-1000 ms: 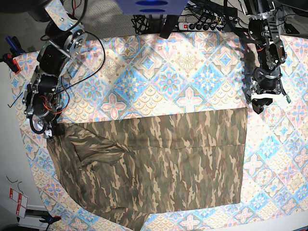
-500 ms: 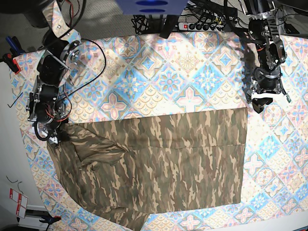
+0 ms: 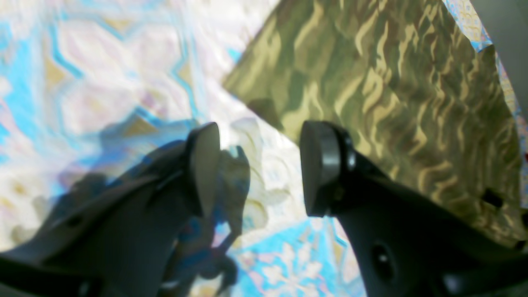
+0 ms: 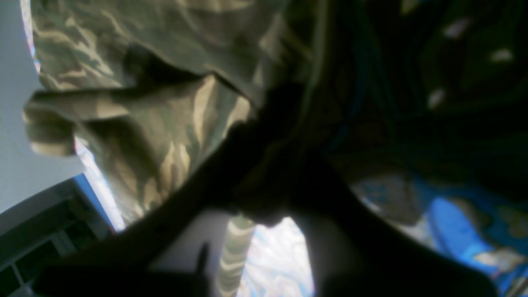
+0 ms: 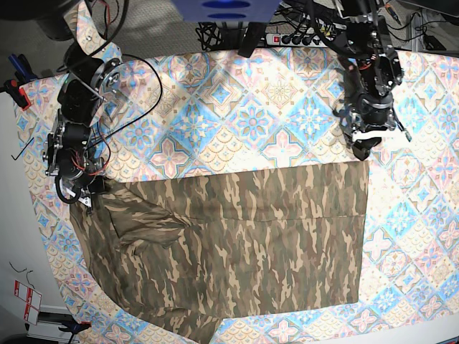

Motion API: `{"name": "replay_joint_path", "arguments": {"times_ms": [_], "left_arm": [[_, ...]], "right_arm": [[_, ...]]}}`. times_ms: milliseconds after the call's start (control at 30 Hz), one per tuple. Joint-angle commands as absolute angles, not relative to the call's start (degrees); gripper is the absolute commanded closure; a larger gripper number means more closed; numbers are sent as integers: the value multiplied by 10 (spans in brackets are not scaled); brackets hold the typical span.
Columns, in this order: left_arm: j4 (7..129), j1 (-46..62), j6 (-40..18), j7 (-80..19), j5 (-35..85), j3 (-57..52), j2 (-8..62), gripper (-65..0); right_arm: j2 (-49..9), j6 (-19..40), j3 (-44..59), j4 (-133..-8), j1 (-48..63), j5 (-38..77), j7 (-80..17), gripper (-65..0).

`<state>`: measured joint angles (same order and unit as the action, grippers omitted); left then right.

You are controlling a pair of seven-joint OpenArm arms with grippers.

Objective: Fold the T-shirt properly

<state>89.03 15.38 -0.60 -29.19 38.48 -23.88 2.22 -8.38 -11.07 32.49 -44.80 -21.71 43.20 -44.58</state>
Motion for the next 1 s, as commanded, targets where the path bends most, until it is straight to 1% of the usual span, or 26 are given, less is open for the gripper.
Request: {"name": "replay_joint_path", "arguments": {"times_ms": [0,100,133,333,500,733,967], "left_arm": [[898,148,-8,-277,388,-251,22,-318],[898,134,-8,-283,387,-304,2,-319],[896,128,-8,-283,384,-319,0,-319],[836,87,-8,-312,387,-326,18,-319],[802,59,-9,-312,385,-326,21,-319],[728,17,-9,-313,384,-326,46,-315],[720,-10,-10,-313,382,-321,44,-314]], "right_arm": [[-89,-112,325,-456,-226,434,-449,-46],[-89,-112,325,-457,-225,434,-461,-2],[-89,-112,325,-457,-225,434,-465,0],[-89,-113,325,-458,-225,434,-473,0],[-89,-113,325,-458,-225,434,-475,0],[-90,-113,325,-458,-225,434,-475,0],[-96,-113,325,-458,-225,434,-475,0]]}}
